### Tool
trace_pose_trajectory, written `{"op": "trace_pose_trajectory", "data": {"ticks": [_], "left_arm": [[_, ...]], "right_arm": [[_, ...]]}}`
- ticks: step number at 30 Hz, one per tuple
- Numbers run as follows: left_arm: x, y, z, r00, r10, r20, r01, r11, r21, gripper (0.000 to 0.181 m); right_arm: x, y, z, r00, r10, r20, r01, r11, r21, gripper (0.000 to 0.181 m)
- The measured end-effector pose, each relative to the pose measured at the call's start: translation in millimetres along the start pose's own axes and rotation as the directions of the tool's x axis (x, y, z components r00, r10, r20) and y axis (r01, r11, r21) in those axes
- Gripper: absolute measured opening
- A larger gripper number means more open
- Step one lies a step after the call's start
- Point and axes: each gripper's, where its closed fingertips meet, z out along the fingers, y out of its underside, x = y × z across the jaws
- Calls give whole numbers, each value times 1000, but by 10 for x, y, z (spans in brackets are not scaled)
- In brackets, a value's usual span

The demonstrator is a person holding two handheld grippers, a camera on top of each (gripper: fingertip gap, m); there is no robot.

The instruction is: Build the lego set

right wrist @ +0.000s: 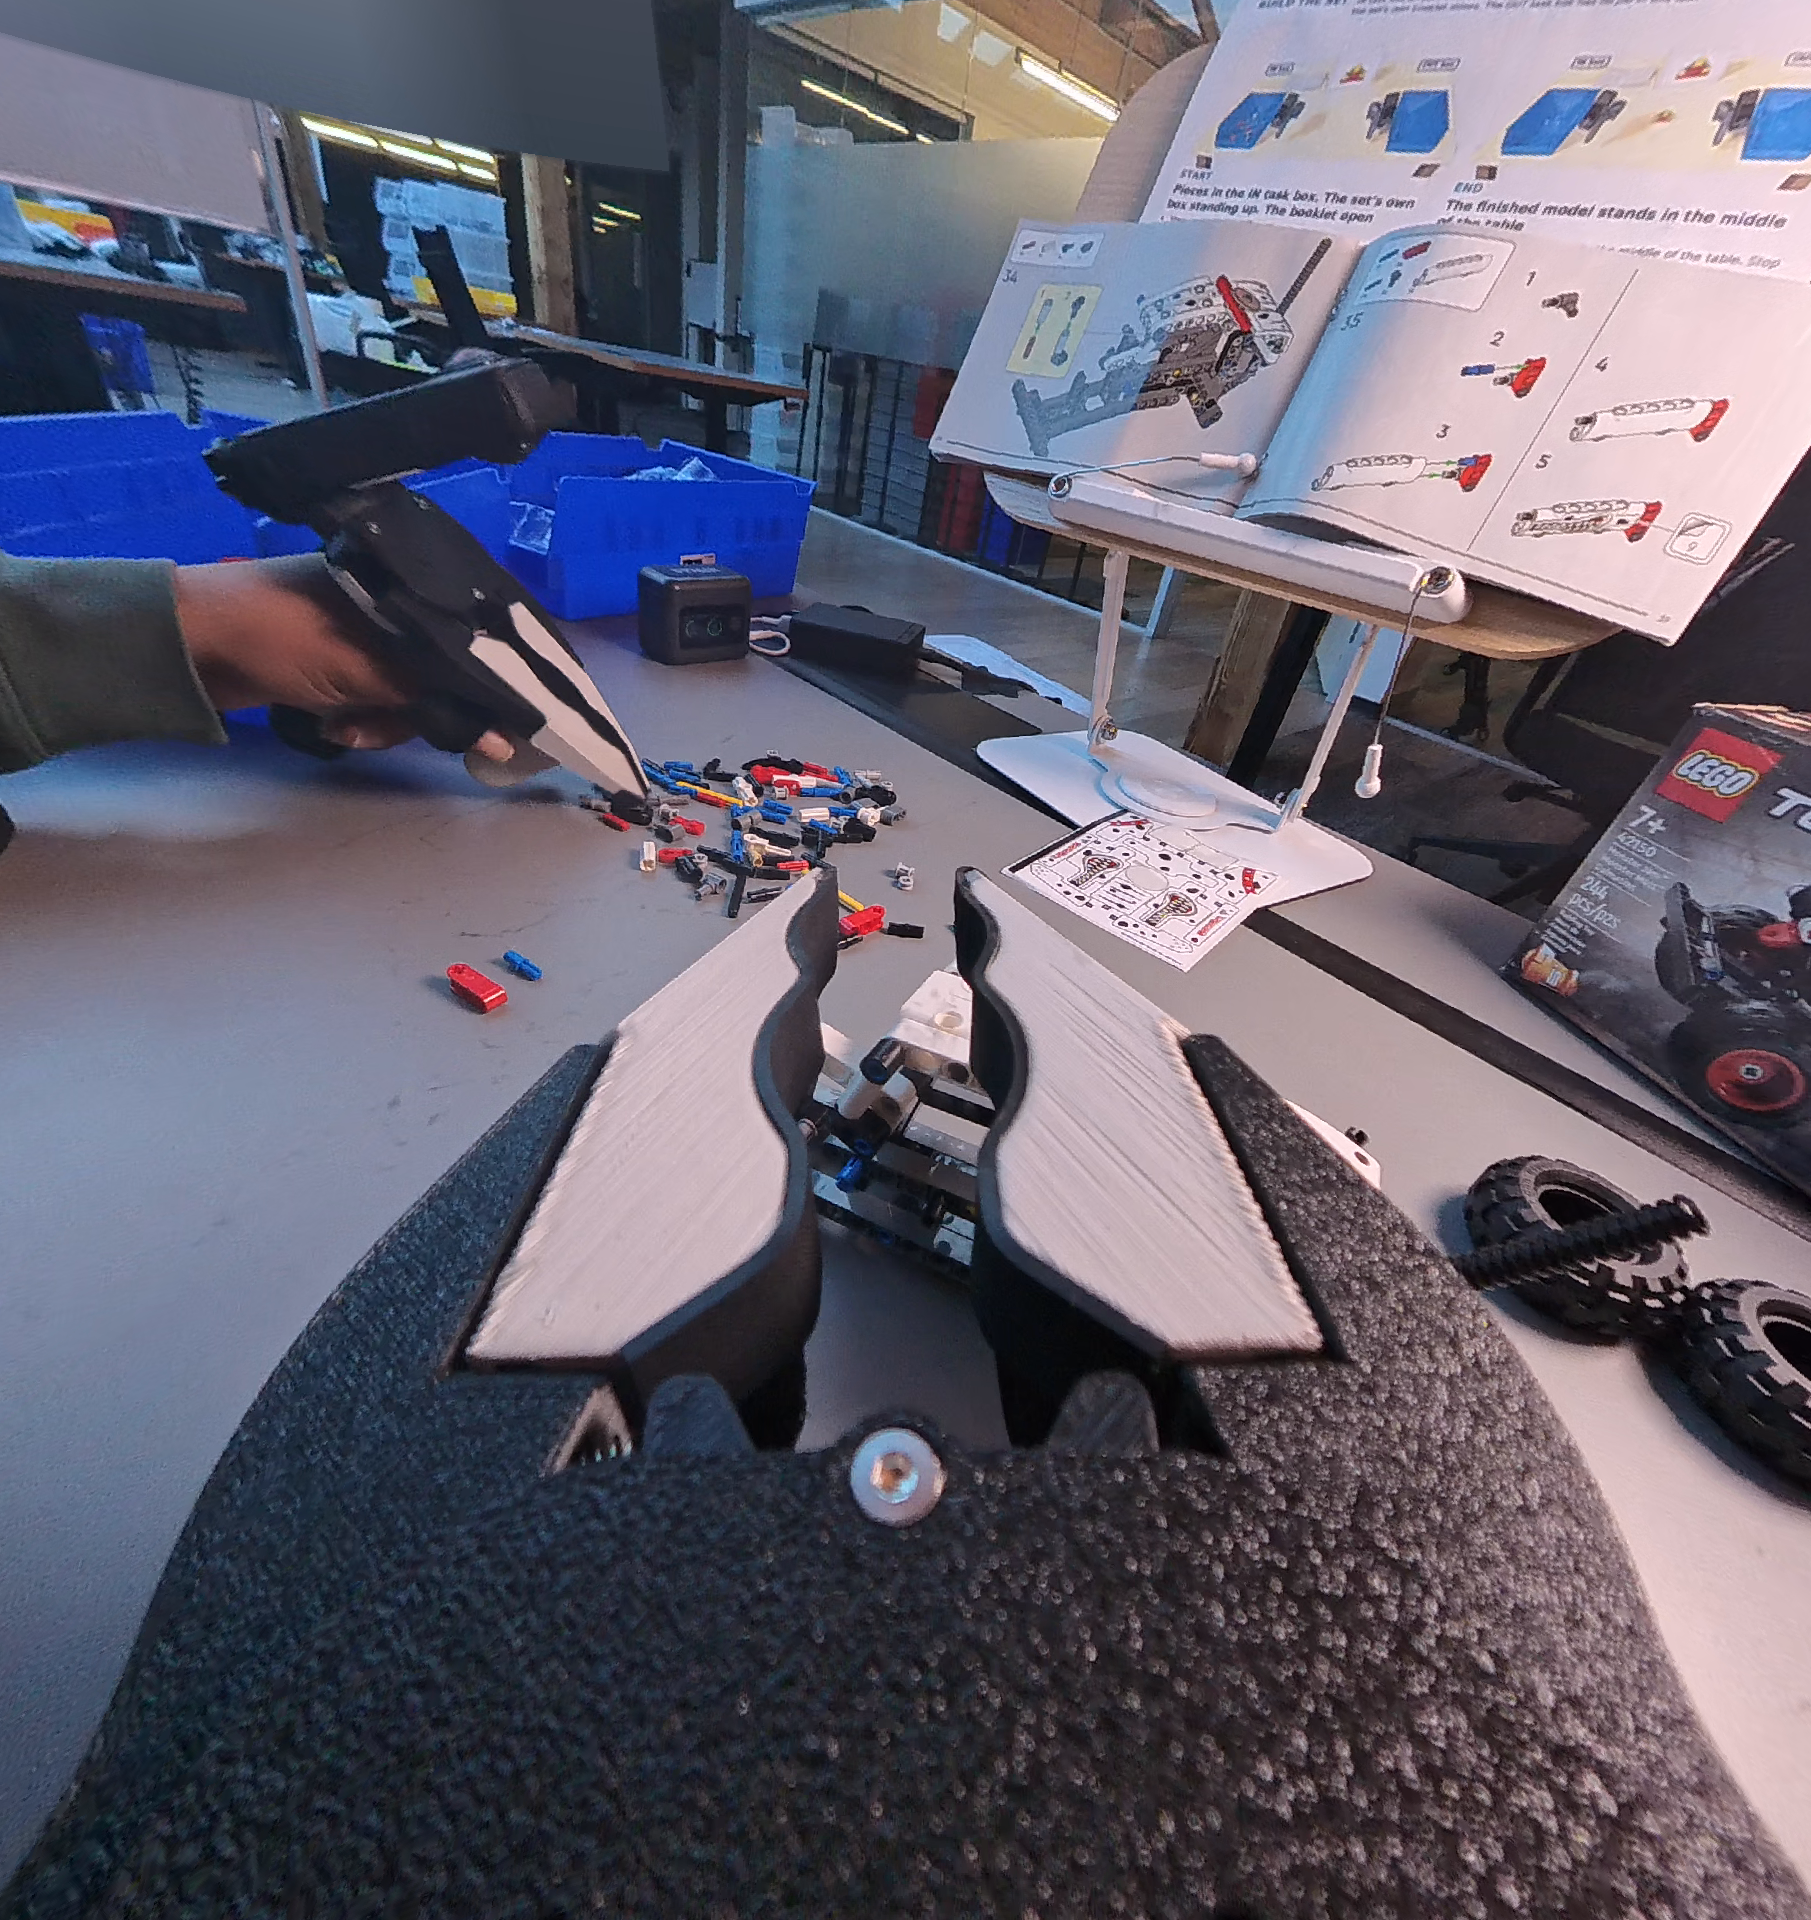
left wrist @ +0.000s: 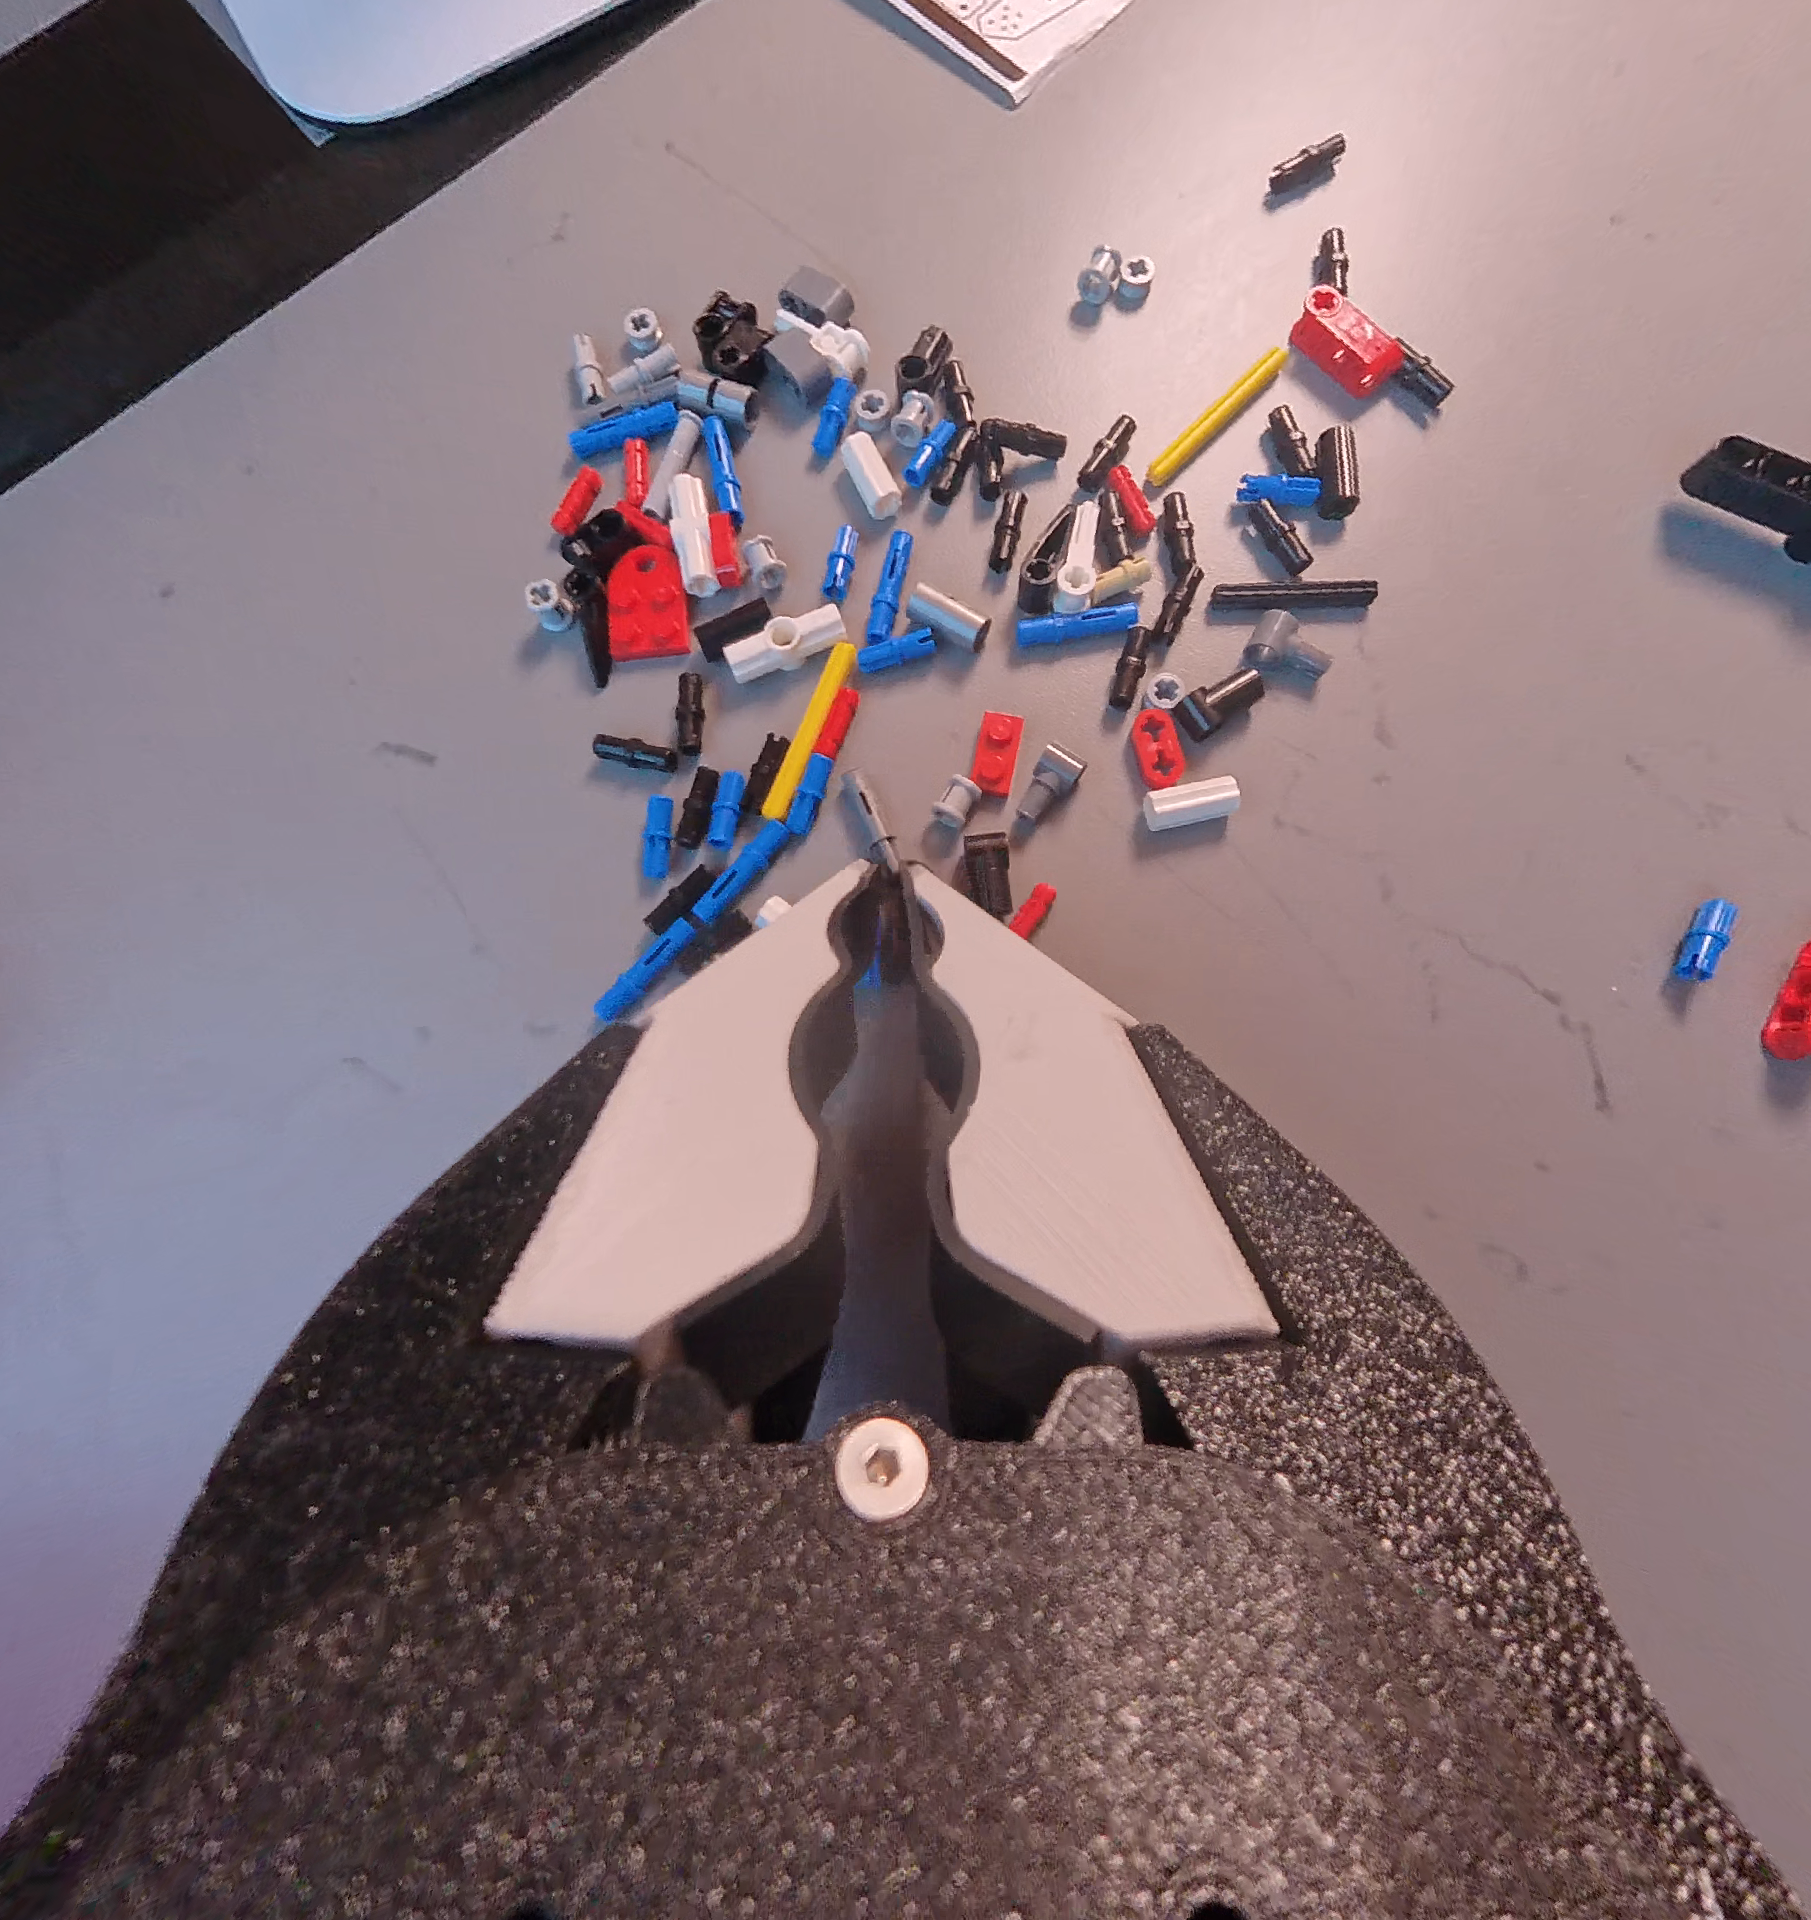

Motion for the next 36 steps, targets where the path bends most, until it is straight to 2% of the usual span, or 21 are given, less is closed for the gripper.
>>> {"op": "trace_pose_trajectory", "data": {"ticks": [4, 6, 8, 16, 19, 22, 24, 26, 32, 36], "left_arm": [[-120, -155, -129, 997, -59, 49, 54, 993, 108, 0], [-245, -264, -217, 988, -136, 80, 119, 975, 188, 14], [-313, -311, -268, 978, -195, 69, 175, 957, 230, 19], [-430, 34, -86, 952, -278, 125, 270, 960, 74, 44], [-432, 65, -73, 949, -294, 113, 289, 956, 58, 40], [-382, 49, -49, 953, -297, 64, 294, 954, 52, 22], [-401, 66, -23, 960, -270, 75, 268, 963, 38, 9], [-374, 45, -5, 966, -253, 56, 251, 967, 32, 5], [-205, -142, 52, 982, -186, -18, 186, 980, 65, 5], [-212, -365, 1, 989, -146, -9, 146, 980, 135, 18]], "right_arm": [[-1, 11, 5, 1000, 3, 3, -3, 1000, -3, 22], [-7, 21, 9, 1000, 2, 6, -2, 1000, -7, 22], [-9, 27, 11, 1000, 1, 7, -1, 1000, -10, 22], [-6, 47, 17, 1000, 2, 7, -2, 1000, -17, 22], [-6, 48, 17, 1000, 5, 9, -5, 1000, -16, 22], [-13, 51, 20, 1000, 5, 13, -5, 1000, -18, 22], [-20, 54, 23, 1000, 4, 15, -3, 1000, -20, 22], [-22, 56, 24, 1000, 2, 16, -2, 1000, -21, 22], [-23, 66, 28, 1000, 2, 16, -1, 1000, -25, 22], [-24, 74, 32, 1000, 4, 17, -3, 1000, -27, 22]]}}
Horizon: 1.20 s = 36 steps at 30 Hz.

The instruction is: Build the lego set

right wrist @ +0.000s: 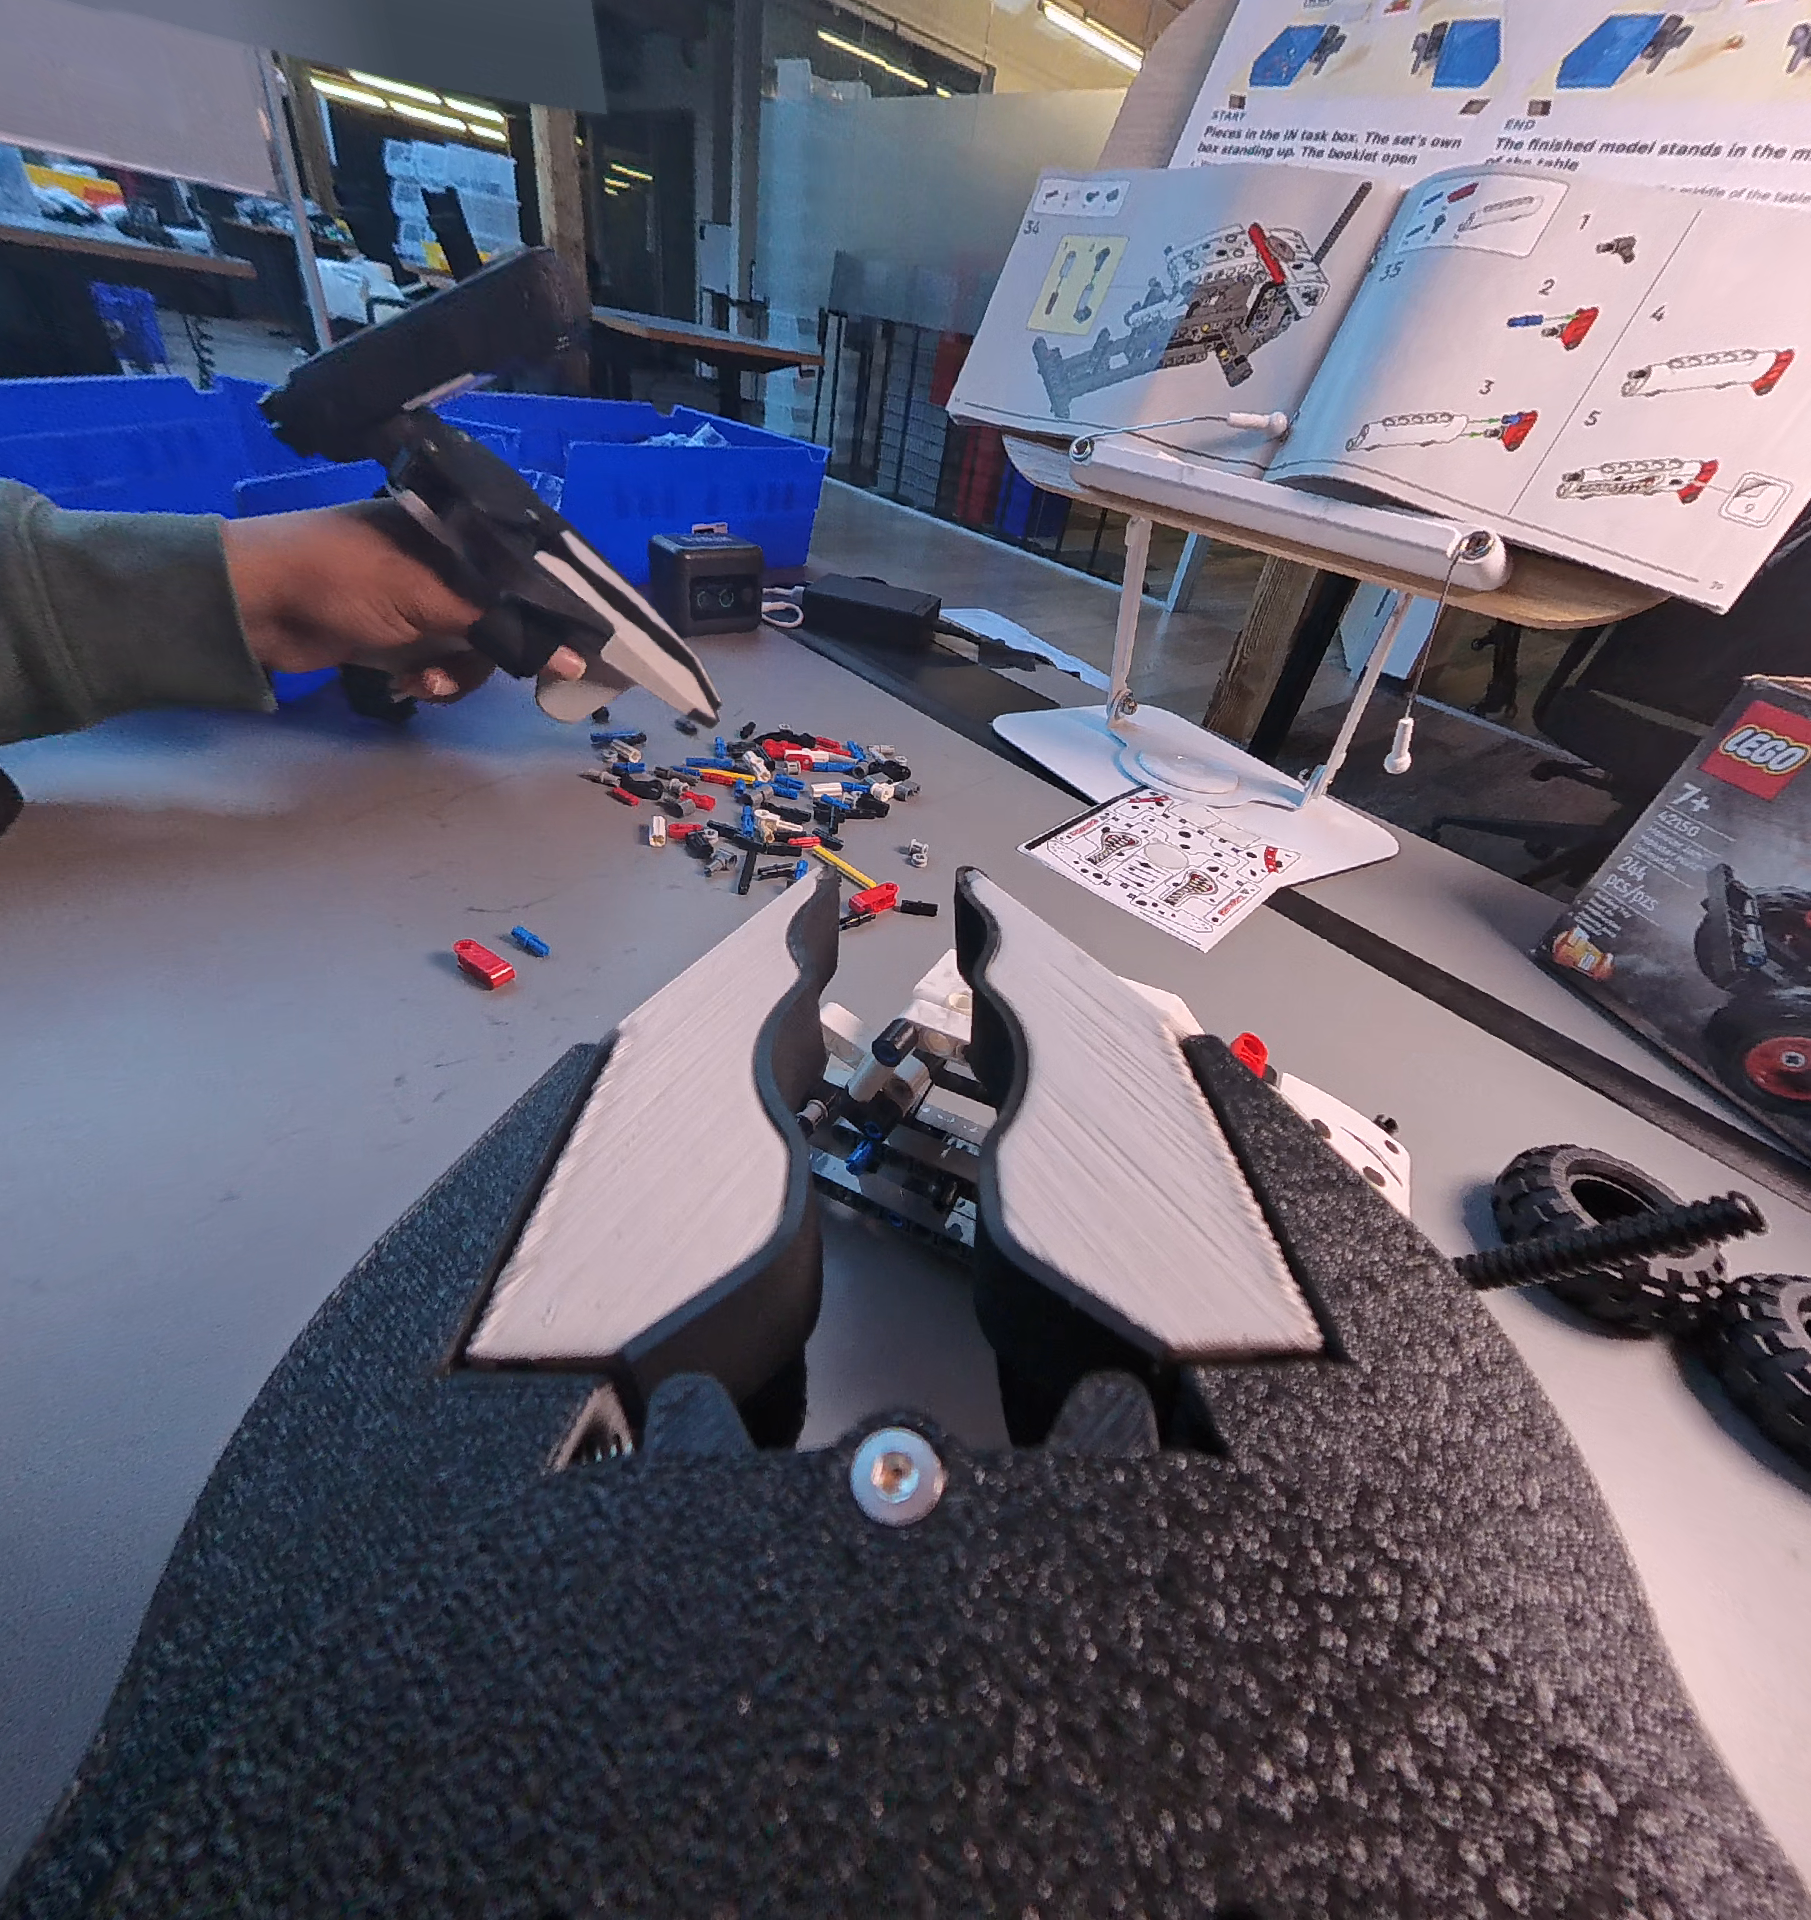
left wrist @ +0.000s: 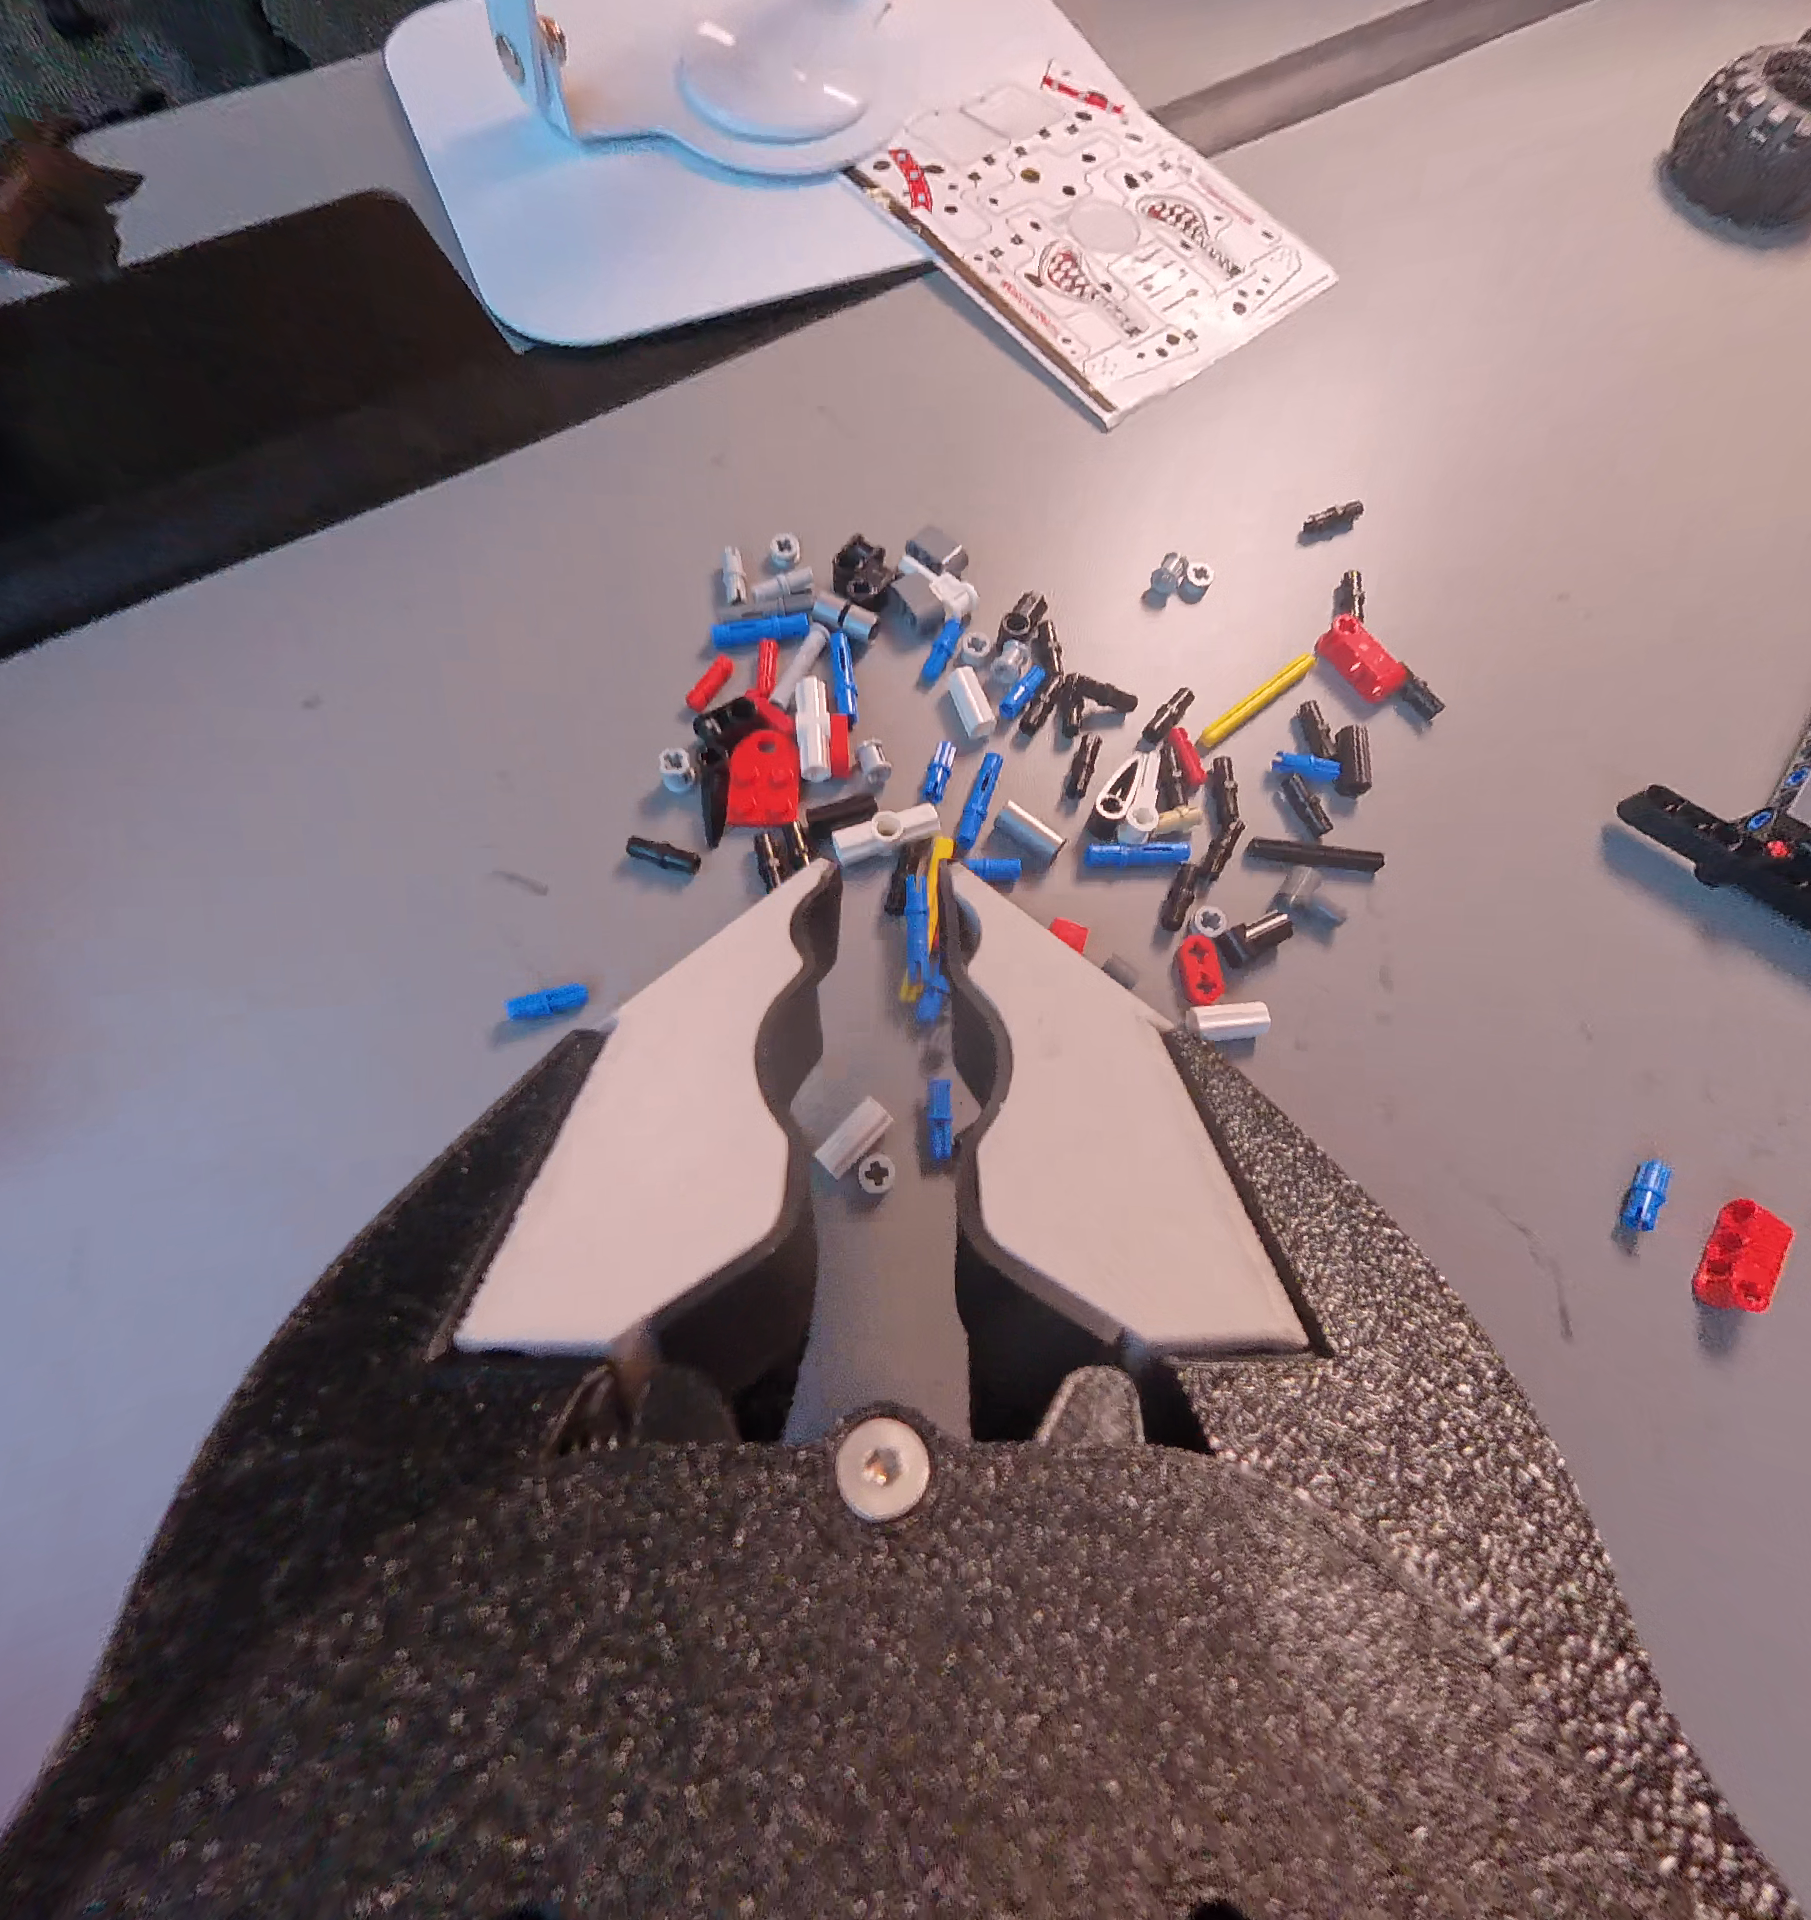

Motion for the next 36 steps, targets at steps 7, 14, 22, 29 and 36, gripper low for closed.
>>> {"op": "trace_pose_trajectory", "data": {"ticks": [7, 14, 22, 29, 36], "left_arm": [[-252, -381, 194, 999, -31, 29, 30, 999, 40, 21], [-447, -567, 685, 998, -62, 12, 62, 997, -36, 15], [-396, -422, 910, 999, -31, -29, 26, 988, -151, 4], [-474, -394, 807, 997, -73, -32, 68, 987, -149, 3], [-470, -382, 749, 998, -35, -43, 29, 989, -144, 17]], "right_arm": [[-4, 12, 8, 1000, -1, 0, 1, 1000, -3, 22], [26, 15, -1, 1000, 1, -9, -1, 1000, -3, 22], [63, 64, 9, 999, 32, -10, -32, 999, -11, 22], [54, 83, 17, 999, 39, -3, -39, 999, -16, 22], [37, 103, 26, 999, 38, 3, -38, 999, -24, 22]]}}
